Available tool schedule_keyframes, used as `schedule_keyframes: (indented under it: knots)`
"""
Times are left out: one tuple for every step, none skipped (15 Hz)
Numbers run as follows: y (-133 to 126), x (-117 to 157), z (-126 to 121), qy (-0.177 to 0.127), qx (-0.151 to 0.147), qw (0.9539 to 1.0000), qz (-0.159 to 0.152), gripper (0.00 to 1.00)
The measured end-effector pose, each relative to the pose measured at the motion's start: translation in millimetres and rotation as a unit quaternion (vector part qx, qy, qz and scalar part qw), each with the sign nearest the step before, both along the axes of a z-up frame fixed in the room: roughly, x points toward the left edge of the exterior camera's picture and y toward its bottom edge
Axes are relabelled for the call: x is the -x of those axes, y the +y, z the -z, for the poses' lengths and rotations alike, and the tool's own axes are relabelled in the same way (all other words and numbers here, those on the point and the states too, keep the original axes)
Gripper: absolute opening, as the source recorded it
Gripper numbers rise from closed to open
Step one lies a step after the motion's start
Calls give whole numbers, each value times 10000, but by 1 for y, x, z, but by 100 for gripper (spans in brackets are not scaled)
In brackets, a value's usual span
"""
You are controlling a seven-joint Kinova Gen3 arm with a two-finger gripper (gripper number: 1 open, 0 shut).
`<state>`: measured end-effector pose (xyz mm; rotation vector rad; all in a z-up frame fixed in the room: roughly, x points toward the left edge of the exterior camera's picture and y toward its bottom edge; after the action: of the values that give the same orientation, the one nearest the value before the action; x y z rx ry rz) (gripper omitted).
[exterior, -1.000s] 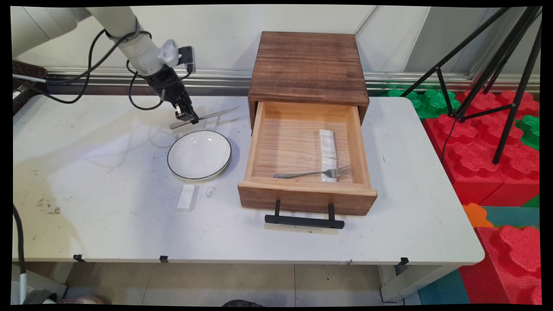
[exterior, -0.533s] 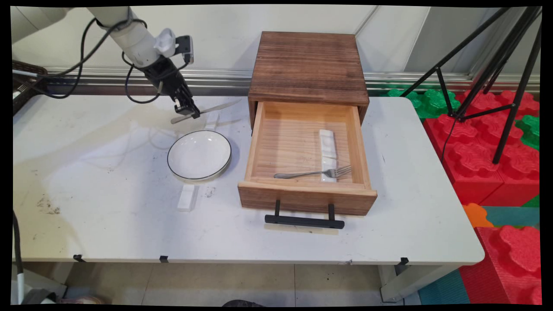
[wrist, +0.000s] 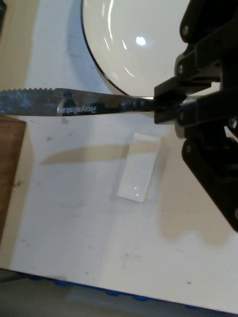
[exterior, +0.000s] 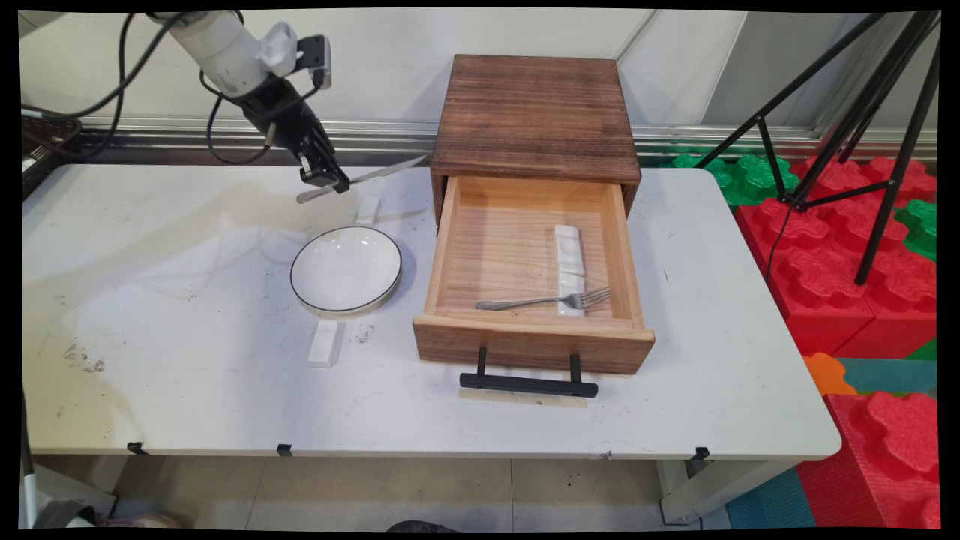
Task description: Place the picked object into the drawer
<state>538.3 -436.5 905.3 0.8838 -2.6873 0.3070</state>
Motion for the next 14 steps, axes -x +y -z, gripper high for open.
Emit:
schedule_keyframes:
  knots:
    - [3,3,-7,27,27,10000,28,0]
    - [6,7,-14,65,54,9999,60,0]
    - [9,12,-20,110,76,9999,97,0]
    - [10,15,-24,141,92,9998,122,0]
    - [12,20,-30,193,116,9996,162,0]
    - [13,25,-34,236,138,9994,193,0]
    - [15,29,-39,277,159,9992,229,0]
    - [16,33,-42,309,174,9990,256,0]
    - [17,39,-47,355,199,9987,298,0]
    - [18,43,-50,383,214,9985,323,0]
    - [19,49,-54,427,238,9982,361,0]
    - [20,53,-57,456,253,9979,385,0]
    - [20,60,-62,498,277,9975,427,0]
    - [21,64,-64,524,292,9972,451,0]
